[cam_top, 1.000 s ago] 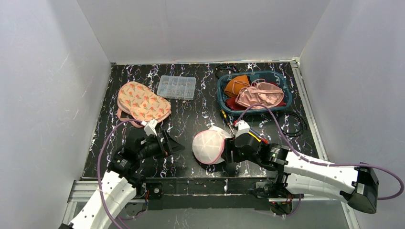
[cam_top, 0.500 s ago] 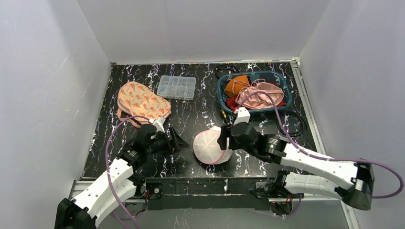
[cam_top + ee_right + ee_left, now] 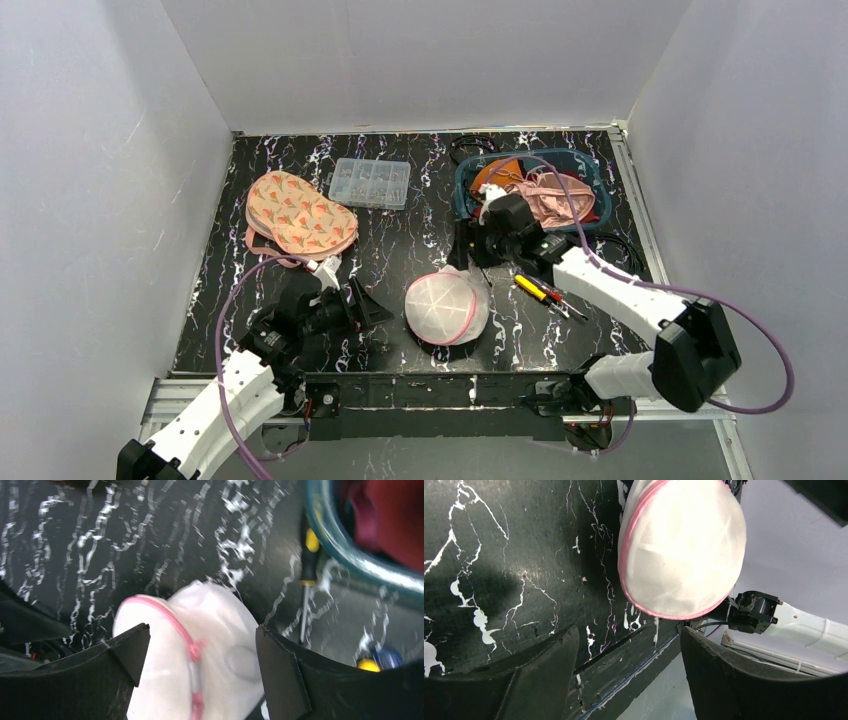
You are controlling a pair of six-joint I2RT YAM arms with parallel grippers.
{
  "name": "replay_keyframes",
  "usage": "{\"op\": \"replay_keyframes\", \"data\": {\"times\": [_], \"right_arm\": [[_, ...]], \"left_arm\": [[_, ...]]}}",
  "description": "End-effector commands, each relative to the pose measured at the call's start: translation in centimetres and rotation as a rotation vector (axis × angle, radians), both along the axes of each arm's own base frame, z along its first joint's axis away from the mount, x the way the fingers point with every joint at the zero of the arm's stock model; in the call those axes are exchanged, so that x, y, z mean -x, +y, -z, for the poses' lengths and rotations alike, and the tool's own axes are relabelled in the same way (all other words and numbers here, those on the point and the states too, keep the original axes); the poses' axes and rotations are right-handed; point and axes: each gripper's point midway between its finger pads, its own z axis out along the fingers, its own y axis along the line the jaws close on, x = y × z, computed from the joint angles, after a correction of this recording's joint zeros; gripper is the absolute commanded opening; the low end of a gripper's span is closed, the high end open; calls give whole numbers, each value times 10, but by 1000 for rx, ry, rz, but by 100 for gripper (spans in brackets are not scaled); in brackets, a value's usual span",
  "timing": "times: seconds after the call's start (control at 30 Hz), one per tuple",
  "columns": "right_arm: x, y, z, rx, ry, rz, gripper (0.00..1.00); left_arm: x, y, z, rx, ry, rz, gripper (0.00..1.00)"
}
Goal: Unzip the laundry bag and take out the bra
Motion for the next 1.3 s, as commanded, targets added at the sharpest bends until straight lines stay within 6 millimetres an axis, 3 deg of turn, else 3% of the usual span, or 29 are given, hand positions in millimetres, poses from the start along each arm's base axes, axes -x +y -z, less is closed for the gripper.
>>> {"op": "replay_keyframes", "data": {"times": [0.0,0.07,0.17,0.37,0.53,0.8,0.9,1.1,1.27], "right_arm": [[-9,42,-36,-96,-70,-244,87],[-5,45,-25,-67,-10,-282,89],[3,34,-2,7,60,-271,88],[34,10,26,23,147,-232,73],[61,6,27,-72,178,-239,56],[88,3,24,-146,144,-345,14],[103,4,27,-179,162,-421,3],[116,12,18,-249,161,-498,1],[122,21,14,-281,169,-554,1]], "left_arm": [[14,-2,7,14,38,44,71],[16,-4,9,20,45,58,72],[19,-5,12,25,56,73,72],[20,-9,18,45,64,83,72],[17,-12,18,48,67,91,72],[-2,-13,-2,-9,-12,92,72],[-8,-17,-11,-22,-34,115,73],[-12,-32,-21,17,-32,189,75],[-4,-45,-27,45,-21,295,75]]}}
